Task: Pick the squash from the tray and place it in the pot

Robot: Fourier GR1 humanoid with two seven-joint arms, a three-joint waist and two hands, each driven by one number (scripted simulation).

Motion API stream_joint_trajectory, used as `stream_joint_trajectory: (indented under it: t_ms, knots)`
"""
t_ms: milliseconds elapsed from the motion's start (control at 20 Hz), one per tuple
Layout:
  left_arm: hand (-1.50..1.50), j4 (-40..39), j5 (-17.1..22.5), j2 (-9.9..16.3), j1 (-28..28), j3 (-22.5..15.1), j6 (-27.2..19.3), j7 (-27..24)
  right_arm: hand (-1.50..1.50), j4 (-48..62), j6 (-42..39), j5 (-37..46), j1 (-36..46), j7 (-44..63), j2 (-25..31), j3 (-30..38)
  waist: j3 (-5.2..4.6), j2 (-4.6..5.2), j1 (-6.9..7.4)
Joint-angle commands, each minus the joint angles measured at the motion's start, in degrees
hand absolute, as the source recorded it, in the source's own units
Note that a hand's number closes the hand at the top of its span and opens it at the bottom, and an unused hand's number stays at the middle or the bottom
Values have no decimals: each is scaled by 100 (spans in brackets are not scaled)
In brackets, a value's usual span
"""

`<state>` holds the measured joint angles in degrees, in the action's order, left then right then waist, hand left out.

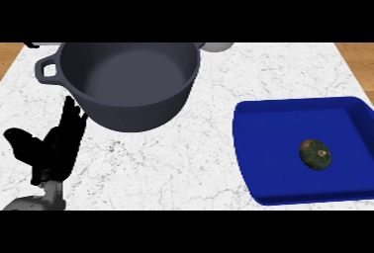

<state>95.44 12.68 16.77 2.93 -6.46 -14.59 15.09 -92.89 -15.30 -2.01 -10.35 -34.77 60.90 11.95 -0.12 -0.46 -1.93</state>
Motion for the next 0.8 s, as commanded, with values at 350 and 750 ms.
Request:
stream_joint_trajectory:
  t_ms: [350, 750]
  knots:
    - [0, -323, 9, -255, 607, -78, 261, -44, -150, -1251, -511, 524, -324, 2342, 324, -156, 6, 58, 133]
    - [0, 166, -124, -247, 306, -87, 326, 122, -150, -1165, -1305, 597, 196, 3307, 328, -302, 9, 45, 212]
